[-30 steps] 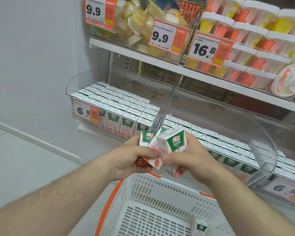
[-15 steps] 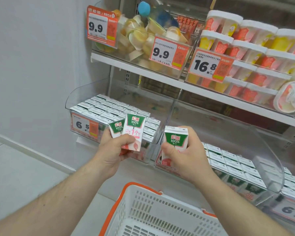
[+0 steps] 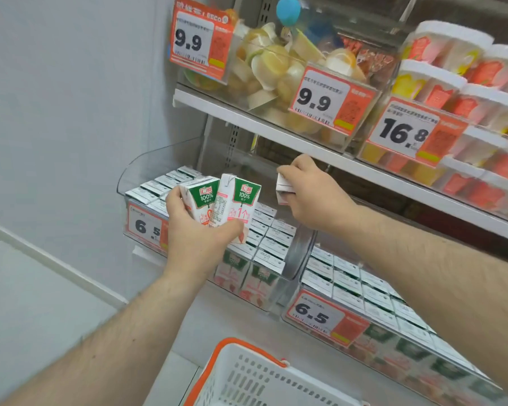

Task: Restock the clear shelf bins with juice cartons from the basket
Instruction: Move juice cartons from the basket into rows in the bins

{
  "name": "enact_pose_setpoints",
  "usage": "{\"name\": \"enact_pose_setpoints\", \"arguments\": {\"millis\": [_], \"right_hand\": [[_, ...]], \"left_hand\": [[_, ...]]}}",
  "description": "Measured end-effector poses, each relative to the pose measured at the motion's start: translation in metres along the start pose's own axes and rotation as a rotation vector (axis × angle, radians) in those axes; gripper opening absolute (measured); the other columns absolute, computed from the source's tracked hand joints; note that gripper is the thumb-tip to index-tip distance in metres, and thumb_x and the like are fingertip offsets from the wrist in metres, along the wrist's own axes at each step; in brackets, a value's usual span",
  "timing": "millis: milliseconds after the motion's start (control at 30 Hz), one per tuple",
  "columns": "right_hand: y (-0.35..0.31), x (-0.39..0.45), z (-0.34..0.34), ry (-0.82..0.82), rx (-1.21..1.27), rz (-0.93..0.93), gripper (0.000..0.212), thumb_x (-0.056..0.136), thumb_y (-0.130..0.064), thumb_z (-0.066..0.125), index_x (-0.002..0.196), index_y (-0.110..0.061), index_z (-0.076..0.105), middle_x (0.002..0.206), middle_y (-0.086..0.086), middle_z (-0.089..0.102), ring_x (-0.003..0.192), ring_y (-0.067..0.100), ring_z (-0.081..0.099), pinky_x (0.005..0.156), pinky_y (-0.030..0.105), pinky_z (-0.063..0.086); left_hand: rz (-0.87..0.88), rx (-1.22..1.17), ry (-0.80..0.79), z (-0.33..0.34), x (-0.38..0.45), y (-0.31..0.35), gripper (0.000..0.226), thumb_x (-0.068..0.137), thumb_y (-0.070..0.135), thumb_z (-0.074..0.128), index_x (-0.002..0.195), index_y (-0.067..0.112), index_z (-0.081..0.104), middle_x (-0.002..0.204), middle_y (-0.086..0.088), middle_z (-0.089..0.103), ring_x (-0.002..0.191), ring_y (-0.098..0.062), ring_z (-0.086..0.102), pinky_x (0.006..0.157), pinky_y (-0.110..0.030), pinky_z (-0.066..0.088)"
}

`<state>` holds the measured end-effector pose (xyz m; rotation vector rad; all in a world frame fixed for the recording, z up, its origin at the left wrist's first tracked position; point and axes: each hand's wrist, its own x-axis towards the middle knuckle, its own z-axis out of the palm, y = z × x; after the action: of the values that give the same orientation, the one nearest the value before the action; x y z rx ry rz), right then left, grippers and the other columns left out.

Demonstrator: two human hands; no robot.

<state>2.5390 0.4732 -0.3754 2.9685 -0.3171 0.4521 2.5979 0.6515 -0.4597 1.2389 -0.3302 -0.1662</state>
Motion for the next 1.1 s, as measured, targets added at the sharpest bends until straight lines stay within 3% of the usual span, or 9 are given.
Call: {"name": "enact_pose_setpoints", "arguments": {"millis": [133,400,567,733,767,867,967,1033,1100], "right_hand": [[0.01,0.021,0.015,-0.185,-0.236,0.081,0.032,0.088,-0.01,0.06,0.118,-0.009,0.049,0.119,0.013,0.05,0.102,0.035,0.057,0.076,0.038,0.045],[0.019,0.062,0.02,-0.423,-0.167,0.344,0.016,0.08,-0.003,0.062,0.069,-0.005,0.051,0.065,0.005,0.049,0.055,0.018,0.048,0.045,0.022,0.032],[0.025,0.067,0.038,-0.568,0.023,0.383,0.033,0.081,-0.008,0.059,0.111,0.003,0.066,0.093,0.02,0.068,0.067,0.022,0.051,0.056,0.03,0.04],[0.027,0.079,0.048,-0.684,-0.05,0.464,0.013,0.083,0.003,0.052,0.073,-0.005,0.049,0.072,0.009,0.048,0.057,0.02,0.043,0.045,0.026,0.034],[0.025,0.08,0.048,-0.738,-0.058,0.454,0.004,0.084,0.002,0.055,0.084,-0.002,0.054,0.081,0.011,0.053,0.064,0.022,0.05,0.049,0.028,0.041],[0.025,0.084,0.055,-0.883,-0.039,0.486,0.044,0.087,-0.004,0.059,0.129,0.001,0.048,0.12,0.018,0.053,0.1,0.032,0.058,0.084,0.038,0.054],[0.026,0.089,0.056,-1.025,0.152,0.559,0.042,0.079,0.004,0.05,0.12,0.008,0.05,0.13,0.025,0.055,0.112,0.044,0.058,0.101,0.051,0.048],[0.032,0.099,0.057,-1.009,0.279,0.649,0.04,0.074,0.001,0.044,0.112,0.009,0.056,0.112,0.027,0.066,0.095,0.043,0.067,0.095,0.054,0.051],[0.034,0.104,0.061,-0.877,0.278,0.691,0.034,0.085,-0.006,0.043,0.111,0.0,0.063,0.089,0.02,0.068,0.063,0.03,0.068,0.07,0.035,0.057]], "left_hand": [[0.003,-0.062,0.039,0.003,0.005,-0.003,0.07,0.064,-0.01,0.078,0.1,0.036,0.04,0.083,0.012,0.066,0.068,0.003,0.067,0.062,-0.028,0.054],[0.004,-0.095,0.041,0.002,0.013,-0.006,0.067,0.065,-0.013,0.075,0.1,0.033,0.041,0.077,0.016,0.069,0.071,0.0,0.069,0.057,-0.015,0.05],[-0.011,-0.072,0.034,-0.001,0.014,-0.007,0.067,0.066,-0.009,0.077,0.104,0.033,0.042,0.081,0.019,0.071,0.075,-0.003,0.07,0.06,-0.02,0.053],[-0.031,-0.061,0.051,-0.001,0.016,-0.007,0.066,0.066,-0.008,0.077,0.106,0.031,0.042,0.083,0.02,0.071,0.076,-0.004,0.071,0.06,-0.023,0.055],[-0.03,-0.064,0.06,-0.001,0.017,-0.006,0.065,0.067,-0.009,0.077,0.105,0.03,0.041,0.081,0.022,0.07,0.074,-0.002,0.071,0.057,-0.019,0.054],[-0.025,-0.067,0.081,0.001,0.02,-0.003,0.065,0.067,-0.009,0.077,0.11,0.026,0.042,0.079,0.026,0.068,0.072,0.002,0.069,0.054,-0.014,0.051],[-0.036,-0.073,0.086,0.003,0.021,-0.002,0.067,0.067,-0.008,0.077,0.113,0.025,0.041,0.077,0.025,0.068,0.069,0.005,0.068,0.053,-0.011,0.049],[-0.042,-0.074,0.091,0.003,0.021,-0.002,0.066,0.067,-0.009,0.076,0.112,0.025,0.042,0.074,0.024,0.068,0.067,0.006,0.067,0.052,-0.01,0.047],[-0.052,-0.07,0.087,0.003,0.023,-0.003,0.065,0.066,-0.008,0.077,0.106,0.031,0.043,0.076,0.026,0.068,0.068,0.006,0.067,0.05,-0.009,0.047]]}}
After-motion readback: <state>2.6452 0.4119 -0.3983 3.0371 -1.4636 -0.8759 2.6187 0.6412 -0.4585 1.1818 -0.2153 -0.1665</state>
